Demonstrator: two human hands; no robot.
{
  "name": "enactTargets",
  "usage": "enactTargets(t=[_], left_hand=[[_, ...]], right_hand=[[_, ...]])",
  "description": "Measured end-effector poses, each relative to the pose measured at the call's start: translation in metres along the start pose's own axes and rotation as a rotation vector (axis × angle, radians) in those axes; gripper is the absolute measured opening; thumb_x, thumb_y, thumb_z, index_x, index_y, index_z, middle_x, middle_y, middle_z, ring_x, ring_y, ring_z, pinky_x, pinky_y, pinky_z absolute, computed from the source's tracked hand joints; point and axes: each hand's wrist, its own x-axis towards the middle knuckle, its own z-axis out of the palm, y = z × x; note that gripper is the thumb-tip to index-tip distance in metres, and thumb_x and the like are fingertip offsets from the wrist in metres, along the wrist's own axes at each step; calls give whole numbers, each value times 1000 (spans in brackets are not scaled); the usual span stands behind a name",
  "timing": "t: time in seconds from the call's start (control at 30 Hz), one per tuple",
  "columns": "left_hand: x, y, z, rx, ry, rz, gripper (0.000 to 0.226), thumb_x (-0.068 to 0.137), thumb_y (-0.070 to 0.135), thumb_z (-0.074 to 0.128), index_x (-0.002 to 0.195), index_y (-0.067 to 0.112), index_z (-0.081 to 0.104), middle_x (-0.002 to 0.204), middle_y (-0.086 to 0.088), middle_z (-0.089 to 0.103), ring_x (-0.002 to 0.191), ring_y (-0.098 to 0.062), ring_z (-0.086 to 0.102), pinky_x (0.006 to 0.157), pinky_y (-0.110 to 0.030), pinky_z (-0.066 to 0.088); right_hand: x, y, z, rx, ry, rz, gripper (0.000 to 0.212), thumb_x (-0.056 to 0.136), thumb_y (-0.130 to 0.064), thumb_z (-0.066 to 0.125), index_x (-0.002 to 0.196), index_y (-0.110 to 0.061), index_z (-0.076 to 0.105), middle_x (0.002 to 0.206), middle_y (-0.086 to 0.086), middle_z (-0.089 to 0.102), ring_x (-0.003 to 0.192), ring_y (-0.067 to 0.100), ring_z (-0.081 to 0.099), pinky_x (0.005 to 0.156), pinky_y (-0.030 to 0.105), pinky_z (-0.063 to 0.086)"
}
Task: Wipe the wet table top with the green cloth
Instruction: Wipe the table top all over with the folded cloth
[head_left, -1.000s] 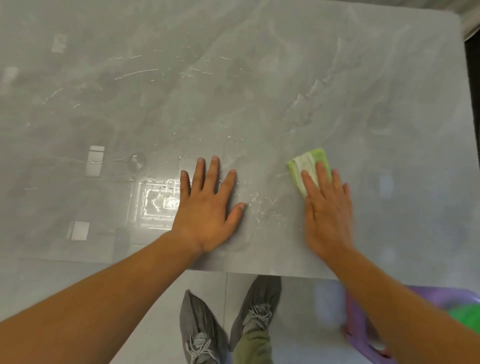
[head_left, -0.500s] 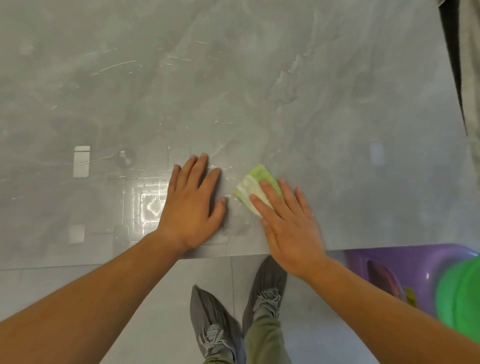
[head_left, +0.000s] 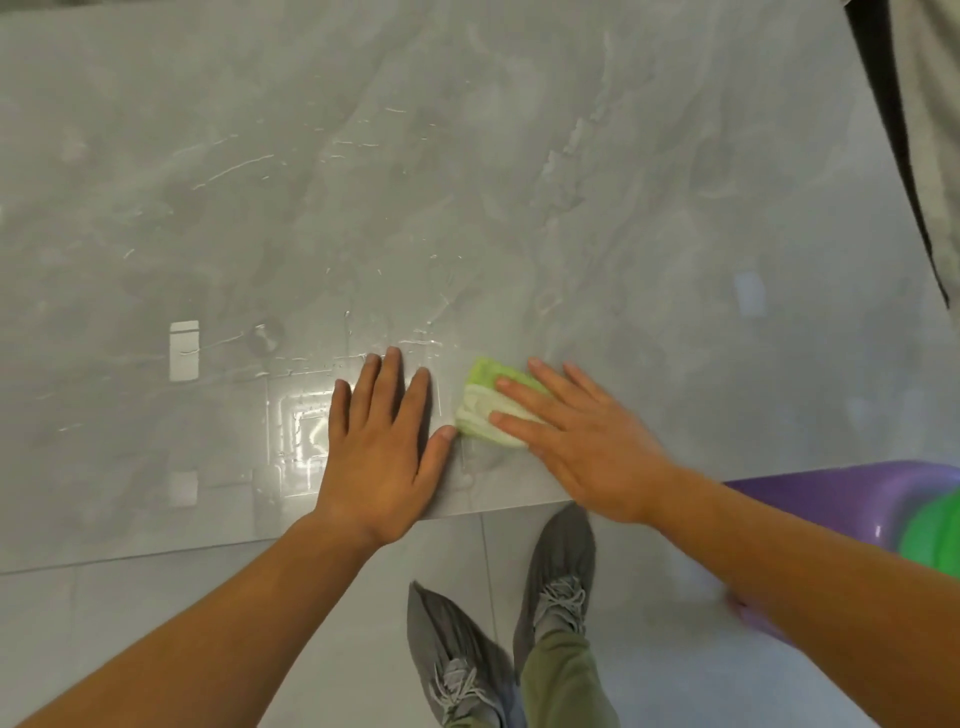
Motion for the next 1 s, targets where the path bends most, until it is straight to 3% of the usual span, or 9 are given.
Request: enactTargets(t=[0.17, 0.33, 0.47, 0.53, 0.6, 0.67, 0.77, 0.9, 1.0], left_hand=[[-7, 4, 8, 91, -29, -6, 72, 98, 67, 9, 159, 29, 0, 165, -6, -19, 148, -22, -29, 119, -52, -15], [-10, 7, 9, 139, -61, -7, 76, 95, 70, 8, 158, 30, -6, 164, -8, -23, 147, -24, -32, 117, -53, -19], [-11, 4, 8, 128, -45, 9, 76, 94, 70, 7, 158, 30, -5, 165, -6, -21, 148, -23, -30, 118, -50, -19], [-13, 0, 10, 111, -22, 26, 72, 97, 65, 12, 159, 29, 2, 166, -6, -13, 150, -22, -23, 120, -50, -14], [-15, -6, 12, 93, 16, 45, 67, 100, 58, 15, 159, 27, 10, 168, -3, -5, 152, -21, -14, 122, -49, -6], [-17, -15, 11, 84, 41, 75, 64, 102, 54, 15, 159, 24, 12, 168, -1, 0, 153, -18, -9, 124, -46, 0], [-19, -38, 6, 77, 76, 46, 65, 102, 54, 17, 159, 22, 15, 167, -3, 5, 154, -22, -4, 123, -46, 8], [-19, -60, 3, 126, 71, -87, 65, 98, 57, 14, 158, 31, 8, 168, 1, -3, 153, -25, -10, 121, -50, -5], [-20, -59, 4, 82, 98, -115, 64, 99, 54, 14, 158, 28, 12, 168, -1, 2, 153, -24, -4, 121, -51, 0]], right_hand=[[6, -31, 1, 120, 123, 403, 53, 103, -24, 38, 155, -30, 28, 166, -2, 15, 154, 32, 7, 121, 55, 16], [-45, -18, 1, 128, 57, 266, 50, 102, -27, 33, 152, -28, 37, 165, -1, 21, 153, 32, 14, 123, 51, 12], [-44, 17, -12, 194, 154, 670, 51, 99, -25, 33, 149, -24, 41, 164, 4, 24, 150, 39, 20, 120, 55, 15], [-34, -4, -7, 169, 198, 756, 55, 96, -24, 34, 150, -22, 39, 164, 6, 24, 149, 41, 20, 119, 58, 19], [-29, -43, 5, 163, 207, 705, 57, 95, -22, 37, 151, -23, 36, 165, 5, 21, 150, 39, 17, 119, 58, 19], [-28, -77, 15, 155, 165, 541, 57, 96, -22, 39, 152, -26, 35, 166, 2, 18, 152, 36, 12, 122, 56, 14], [-10, -74, 15, 154, 152, 439, 56, 97, -20, 42, 153, -27, 34, 166, 0, 17, 153, 34, 10, 123, 54, 9], [30, -77, 9, 199, 162, 595, 62, 97, -20, 45, 156, -29, 25, 167, 0, 8, 153, 35, 1, 123, 54, 4], [29, -117, 18, 158, 141, 430, 67, 94, -20, 50, 156, -26, 25, 167, 3, 10, 153, 37, 2, 122, 57, 8]])
